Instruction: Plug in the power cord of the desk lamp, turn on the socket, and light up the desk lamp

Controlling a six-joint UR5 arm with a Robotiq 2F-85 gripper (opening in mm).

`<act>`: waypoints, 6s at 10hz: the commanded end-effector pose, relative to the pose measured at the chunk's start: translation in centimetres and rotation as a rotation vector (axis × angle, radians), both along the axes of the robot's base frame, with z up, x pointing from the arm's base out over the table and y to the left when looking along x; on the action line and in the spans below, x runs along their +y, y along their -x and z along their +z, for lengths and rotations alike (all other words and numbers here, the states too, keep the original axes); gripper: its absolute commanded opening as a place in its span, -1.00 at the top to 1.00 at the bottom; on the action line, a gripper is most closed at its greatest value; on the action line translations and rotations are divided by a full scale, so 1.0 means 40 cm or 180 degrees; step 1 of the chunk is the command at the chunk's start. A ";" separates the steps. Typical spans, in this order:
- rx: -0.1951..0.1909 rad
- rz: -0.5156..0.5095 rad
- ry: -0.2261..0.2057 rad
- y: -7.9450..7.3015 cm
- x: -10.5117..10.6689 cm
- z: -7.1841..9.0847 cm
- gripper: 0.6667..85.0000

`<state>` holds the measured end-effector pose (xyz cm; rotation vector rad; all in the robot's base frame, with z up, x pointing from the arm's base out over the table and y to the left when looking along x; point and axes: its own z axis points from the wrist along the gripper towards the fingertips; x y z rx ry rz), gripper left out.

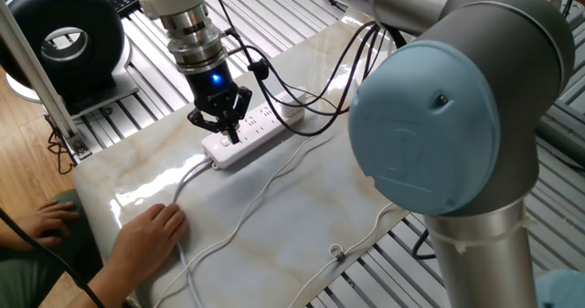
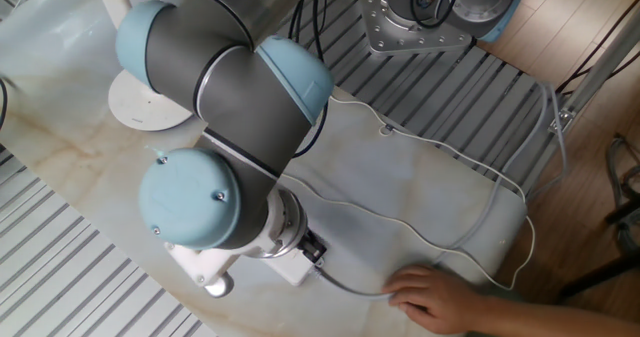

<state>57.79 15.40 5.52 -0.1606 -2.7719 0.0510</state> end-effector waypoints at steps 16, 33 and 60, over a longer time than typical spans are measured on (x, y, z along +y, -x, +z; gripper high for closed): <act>-0.0176 -0.0088 -0.0142 -0.039 0.039 -0.020 0.99; -0.0043 0.0041 -0.0086 -0.074 0.018 -0.042 0.99; 0.0045 0.0049 -0.0051 -0.070 0.012 -0.042 0.99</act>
